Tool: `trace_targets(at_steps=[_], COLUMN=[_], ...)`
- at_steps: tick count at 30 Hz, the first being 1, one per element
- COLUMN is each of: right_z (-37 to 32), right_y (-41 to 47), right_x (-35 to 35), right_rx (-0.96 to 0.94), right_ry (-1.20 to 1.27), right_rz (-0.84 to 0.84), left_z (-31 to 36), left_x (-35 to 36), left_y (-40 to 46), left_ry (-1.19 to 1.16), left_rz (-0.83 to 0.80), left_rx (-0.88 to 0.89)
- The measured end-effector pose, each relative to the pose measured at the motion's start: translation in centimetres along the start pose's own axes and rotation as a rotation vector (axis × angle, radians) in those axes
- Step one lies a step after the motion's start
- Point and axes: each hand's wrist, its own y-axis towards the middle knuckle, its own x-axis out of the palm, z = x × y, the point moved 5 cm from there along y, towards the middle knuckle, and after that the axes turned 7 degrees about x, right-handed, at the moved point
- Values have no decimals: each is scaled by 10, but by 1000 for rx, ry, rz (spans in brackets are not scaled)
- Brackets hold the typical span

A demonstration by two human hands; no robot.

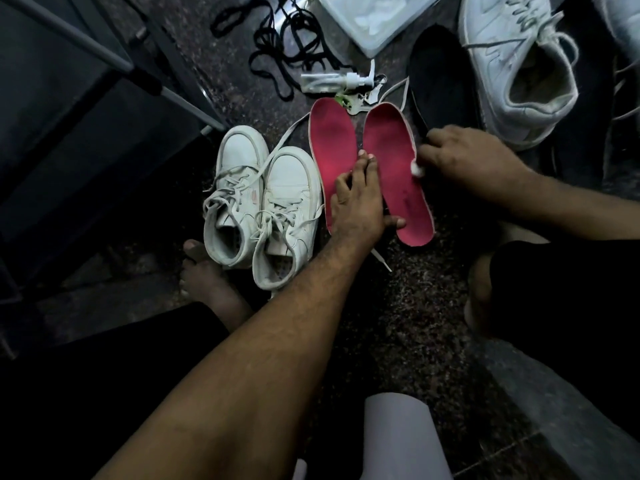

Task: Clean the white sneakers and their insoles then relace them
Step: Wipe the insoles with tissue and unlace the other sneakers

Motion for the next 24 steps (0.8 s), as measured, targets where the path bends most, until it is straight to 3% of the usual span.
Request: trace_targets(at_steps=[3,8,17,21,24], right_z=[-6,16,2,15,23], right_y=[-11,-11,-12,-14,-14], right_x=[0,28,35,28,10], right_rx=[102,467,396,521,490], right_ry=[194,445,625,729,688], right_rz=[5,-177,-143,-81,48], left_z=[0,1,13,23,27], left_x=[-1,1,2,-3,-10], left_y=[0,-2,0,5,2], left_ry=[-4,-44,-131,-160,-179], left_rz=[26,109,198,212,327], left_rx=[4,-9,49,117,120])
